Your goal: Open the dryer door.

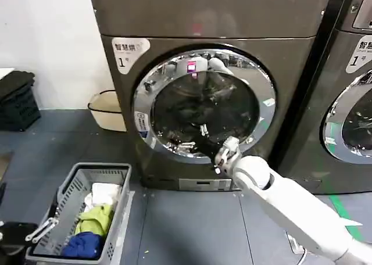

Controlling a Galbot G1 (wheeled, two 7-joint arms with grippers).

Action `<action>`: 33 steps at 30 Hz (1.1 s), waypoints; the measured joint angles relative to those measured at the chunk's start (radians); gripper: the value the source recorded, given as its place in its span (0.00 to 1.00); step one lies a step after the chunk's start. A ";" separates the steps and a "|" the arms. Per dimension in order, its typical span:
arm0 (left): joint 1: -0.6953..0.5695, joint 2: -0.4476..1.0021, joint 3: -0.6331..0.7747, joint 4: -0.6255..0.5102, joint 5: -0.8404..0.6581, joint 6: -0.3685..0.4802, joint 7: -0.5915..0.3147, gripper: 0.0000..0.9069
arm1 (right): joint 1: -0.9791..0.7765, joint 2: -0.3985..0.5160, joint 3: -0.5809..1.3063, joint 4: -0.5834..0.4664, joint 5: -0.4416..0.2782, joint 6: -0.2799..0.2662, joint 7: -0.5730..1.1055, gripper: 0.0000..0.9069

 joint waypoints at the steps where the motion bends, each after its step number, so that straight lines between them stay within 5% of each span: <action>1: 0.000 0.000 0.000 0.000 0.000 0.000 0.000 1.00 | 0.005 0.005 -0.003 -0.004 0.000 -0.001 0.001 1.00; 33: -0.002 0.002 -0.002 0.009 0.000 0.000 0.001 1.00 | 0.117 0.171 -0.091 -0.129 0.009 -0.030 0.043 1.00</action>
